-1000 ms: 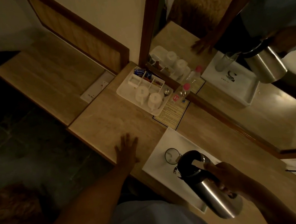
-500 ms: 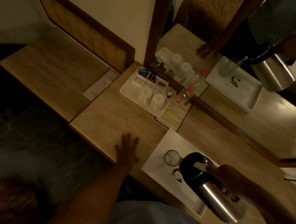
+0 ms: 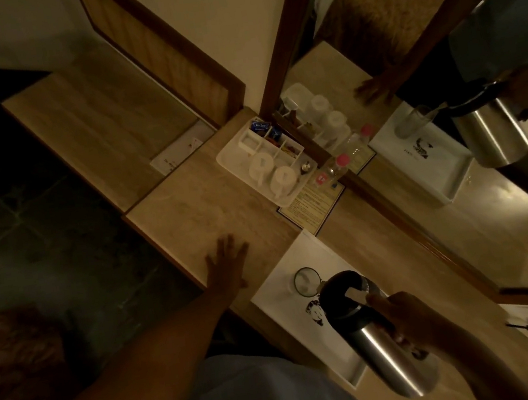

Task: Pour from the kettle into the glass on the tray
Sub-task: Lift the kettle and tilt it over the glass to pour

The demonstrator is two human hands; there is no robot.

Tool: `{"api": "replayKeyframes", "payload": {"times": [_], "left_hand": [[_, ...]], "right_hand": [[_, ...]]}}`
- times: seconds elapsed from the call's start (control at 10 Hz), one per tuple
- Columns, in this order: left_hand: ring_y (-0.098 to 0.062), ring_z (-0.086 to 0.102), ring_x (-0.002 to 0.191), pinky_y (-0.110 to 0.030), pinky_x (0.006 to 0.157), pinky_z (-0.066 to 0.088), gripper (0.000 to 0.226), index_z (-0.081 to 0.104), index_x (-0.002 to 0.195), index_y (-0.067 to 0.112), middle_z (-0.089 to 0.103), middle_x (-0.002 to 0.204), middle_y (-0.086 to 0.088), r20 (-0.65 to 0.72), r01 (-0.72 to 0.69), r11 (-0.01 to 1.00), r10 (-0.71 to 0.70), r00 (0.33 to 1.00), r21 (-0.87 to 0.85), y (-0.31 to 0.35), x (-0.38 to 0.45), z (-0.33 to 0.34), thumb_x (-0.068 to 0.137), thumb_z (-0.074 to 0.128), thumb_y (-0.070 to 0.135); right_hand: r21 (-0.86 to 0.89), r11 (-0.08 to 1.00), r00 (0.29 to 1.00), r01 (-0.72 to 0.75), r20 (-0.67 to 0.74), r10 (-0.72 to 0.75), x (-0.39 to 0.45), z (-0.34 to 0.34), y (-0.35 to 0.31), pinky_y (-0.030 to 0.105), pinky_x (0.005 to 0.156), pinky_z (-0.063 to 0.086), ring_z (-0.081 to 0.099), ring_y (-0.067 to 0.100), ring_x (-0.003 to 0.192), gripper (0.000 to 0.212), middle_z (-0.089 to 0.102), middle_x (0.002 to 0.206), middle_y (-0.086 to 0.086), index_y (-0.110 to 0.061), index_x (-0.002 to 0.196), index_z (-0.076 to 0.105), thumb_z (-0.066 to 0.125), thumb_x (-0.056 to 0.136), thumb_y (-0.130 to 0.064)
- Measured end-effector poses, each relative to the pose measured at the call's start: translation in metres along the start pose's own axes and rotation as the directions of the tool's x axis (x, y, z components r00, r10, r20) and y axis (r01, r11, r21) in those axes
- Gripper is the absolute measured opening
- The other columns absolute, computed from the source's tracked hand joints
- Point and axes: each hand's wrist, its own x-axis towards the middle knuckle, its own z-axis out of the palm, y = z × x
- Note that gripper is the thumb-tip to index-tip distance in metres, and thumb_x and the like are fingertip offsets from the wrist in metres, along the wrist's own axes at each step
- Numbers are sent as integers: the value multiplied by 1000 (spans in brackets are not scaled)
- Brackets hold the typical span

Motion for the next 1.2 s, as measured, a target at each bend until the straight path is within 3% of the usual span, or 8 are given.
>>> {"api": "replayKeyframes", "payload": {"times": [0.4,0.6,1.2], "left_hand": [[-36,-14,165,-65,129,13,102,-3,169,31,-22,175,-11,7,-12,1000,12,1000,-7,-1,-1,-1,98,69,40],[-36,-15,164,-65,129,13,102,-4,169,31,-22,174,-11,9,-10,1000,10,1000,2,0,-1,-1,99,69,41],[-35,-13,165,-64,129,14,100,-2,169,31,-21,175,-10,3,-10,1000,10,1000,-5,-1,-1,-1,99,69,39]], "right_hand": [[-44,999,1000,-4,-11,4,-6,-1,-7,18,39,42,48,5,32,61,55,37,-4,-2,77,71,43,100,-50],[-50,999,1000,9,-22,-10,-12,-2,-12,15,36,40,48,3,30,57,55,36,-4,-9,68,68,43,101,-49],[-79,997,1000,13,-23,-15,-20,-1,-18,11,34,37,45,-1,27,55,52,35,-6,-10,67,64,41,103,-45]]}}
